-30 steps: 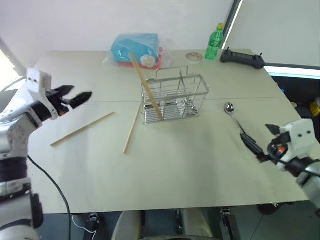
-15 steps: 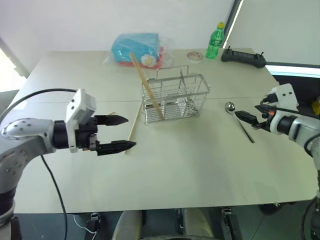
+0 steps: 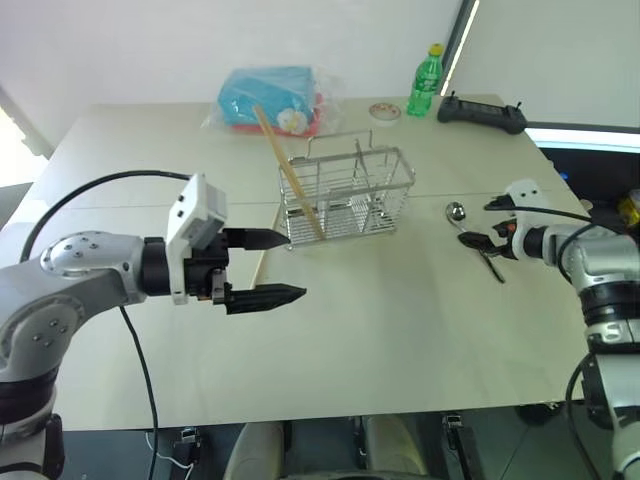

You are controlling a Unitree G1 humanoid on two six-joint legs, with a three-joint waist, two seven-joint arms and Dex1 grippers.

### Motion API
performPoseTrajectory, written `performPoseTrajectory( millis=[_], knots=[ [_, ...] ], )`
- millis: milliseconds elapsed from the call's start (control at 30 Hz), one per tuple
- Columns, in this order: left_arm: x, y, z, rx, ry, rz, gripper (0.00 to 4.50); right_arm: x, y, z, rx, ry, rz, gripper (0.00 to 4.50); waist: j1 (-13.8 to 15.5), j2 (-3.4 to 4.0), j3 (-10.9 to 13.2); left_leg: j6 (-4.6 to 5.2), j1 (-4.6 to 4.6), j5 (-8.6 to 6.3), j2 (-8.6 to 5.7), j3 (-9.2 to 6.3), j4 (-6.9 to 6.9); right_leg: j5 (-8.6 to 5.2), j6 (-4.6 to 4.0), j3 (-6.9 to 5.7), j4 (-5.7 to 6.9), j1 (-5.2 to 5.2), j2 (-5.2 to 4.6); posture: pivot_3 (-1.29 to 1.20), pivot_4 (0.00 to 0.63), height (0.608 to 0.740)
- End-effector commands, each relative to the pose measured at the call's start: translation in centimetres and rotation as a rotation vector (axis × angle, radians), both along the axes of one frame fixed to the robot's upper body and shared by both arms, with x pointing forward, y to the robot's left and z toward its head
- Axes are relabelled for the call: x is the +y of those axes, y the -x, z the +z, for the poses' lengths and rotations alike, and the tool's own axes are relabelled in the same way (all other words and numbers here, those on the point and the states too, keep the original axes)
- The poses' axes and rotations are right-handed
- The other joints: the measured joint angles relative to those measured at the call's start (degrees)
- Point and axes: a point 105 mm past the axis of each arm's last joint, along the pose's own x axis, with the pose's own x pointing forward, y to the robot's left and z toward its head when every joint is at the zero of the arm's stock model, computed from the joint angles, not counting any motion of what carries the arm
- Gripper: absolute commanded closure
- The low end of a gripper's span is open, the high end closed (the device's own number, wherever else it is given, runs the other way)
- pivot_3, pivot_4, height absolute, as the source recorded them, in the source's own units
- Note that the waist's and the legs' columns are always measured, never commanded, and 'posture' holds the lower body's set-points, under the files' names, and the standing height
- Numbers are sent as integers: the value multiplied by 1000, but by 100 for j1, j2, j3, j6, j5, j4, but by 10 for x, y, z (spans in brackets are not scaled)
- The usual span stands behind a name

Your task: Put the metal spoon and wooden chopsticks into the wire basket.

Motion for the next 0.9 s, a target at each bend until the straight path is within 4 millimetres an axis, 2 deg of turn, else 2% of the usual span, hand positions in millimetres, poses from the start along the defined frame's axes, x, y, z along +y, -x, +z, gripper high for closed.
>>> performPoseTrajectory(
  millis=[33,233,300,400,633,900],
  knots=[
    [-3,3,11,-62,11,-15,28,2,-11,13,-36,31,39,0,1,0,0,0,0,0,0,1,1,0,0,1,0,0,0,0,150,720],
    [-4,5,10,-62,14,-11,28,7,-21,9,12,57,78,0,-5,1,0,0,0,0,0,1,0,0,1,5,0,0,3,0,150,720],
    [-4,5,9,-60,14,-9,28,9,-20,-1,62,65,91,0,-5,1,0,-1,0,0,0,1,0,0,1,5,0,0,4,0,150,720],
    [-3,6,9,-59,10,-7,0,12,-19,-10,112,35,93,960,-11,-1,-1,-1,2,0,0,1,0,1,1,7,1,1,4,0,150,720],
    [-3,7,10,-66,8,-4,0,21,-16,-18,151,7,139,4463,-14,-3,-2,-1,15,0,0,-3,9,1,1,8,3,20,7,0,150,720],
    [-3,2,15,-79,11,-3,0,23,-16,-16,112,5,177,4463,-17,-4,-3,-1,23,0,0,-7,17,1,1,8,9,29,10,0,150,720]
  ],
)
